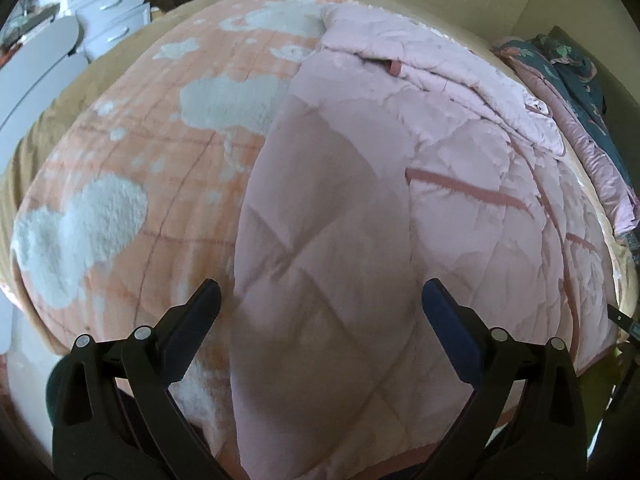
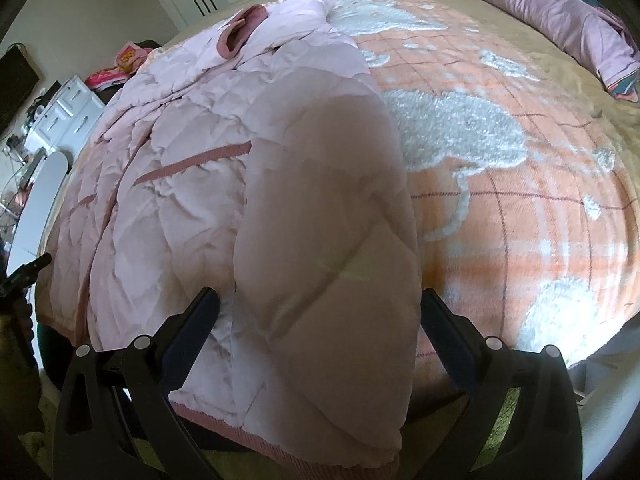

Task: Fold large clothes
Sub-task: 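Grasp the jacket hem with both grippers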

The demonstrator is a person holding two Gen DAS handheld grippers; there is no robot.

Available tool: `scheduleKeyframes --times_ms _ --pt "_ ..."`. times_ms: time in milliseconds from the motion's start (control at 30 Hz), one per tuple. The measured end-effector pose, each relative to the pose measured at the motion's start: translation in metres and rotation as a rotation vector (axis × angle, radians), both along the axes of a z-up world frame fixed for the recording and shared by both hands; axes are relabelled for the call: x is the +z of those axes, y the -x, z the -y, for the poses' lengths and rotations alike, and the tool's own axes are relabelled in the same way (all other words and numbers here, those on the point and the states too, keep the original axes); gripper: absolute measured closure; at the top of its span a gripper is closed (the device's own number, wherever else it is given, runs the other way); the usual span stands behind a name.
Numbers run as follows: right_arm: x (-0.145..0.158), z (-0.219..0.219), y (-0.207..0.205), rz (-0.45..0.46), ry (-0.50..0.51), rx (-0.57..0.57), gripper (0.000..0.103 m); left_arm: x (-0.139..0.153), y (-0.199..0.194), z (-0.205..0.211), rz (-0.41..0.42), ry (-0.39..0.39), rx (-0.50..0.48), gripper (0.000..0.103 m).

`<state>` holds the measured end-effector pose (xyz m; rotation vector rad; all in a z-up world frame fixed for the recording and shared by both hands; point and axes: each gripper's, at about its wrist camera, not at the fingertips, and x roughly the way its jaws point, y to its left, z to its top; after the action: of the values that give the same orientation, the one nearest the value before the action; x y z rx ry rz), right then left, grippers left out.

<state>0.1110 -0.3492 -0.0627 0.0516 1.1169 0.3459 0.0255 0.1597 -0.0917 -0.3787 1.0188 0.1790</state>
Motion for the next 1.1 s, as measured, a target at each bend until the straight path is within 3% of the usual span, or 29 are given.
scheduleKeyframes --times_ms 600,633,667,833,900,1100 --pt "-0.005 0.005 -0.003 -0.01 -0.036 0.109 0.004 -0.011 0.02 0.021 -0.004 0.046 -0.068 0.009" --pt "-0.004 0.003 -0.001 -0.005 -0.031 0.123 0.006 -0.011 0.02 0.02 -0.004 0.052 -0.067 0.009" --pt "-0.002 0.001 0.002 0.005 -0.032 0.144 0.017 -0.011 0.02 0.019 -0.003 0.057 -0.065 0.009" --pt "0.009 -0.001 0.01 0.028 -0.056 0.182 0.048 -0.012 0.017 0.019 -0.009 0.056 -0.069 0.009" --pt "0.009 0.002 0.008 0.024 -0.075 0.182 0.048 -0.012 0.017 0.018 -0.008 0.059 -0.069 0.009" --pt "-0.004 0.005 -0.004 -0.065 -0.136 0.28 0.022 -0.014 0.015 0.017 -0.005 0.064 -0.073 0.009"
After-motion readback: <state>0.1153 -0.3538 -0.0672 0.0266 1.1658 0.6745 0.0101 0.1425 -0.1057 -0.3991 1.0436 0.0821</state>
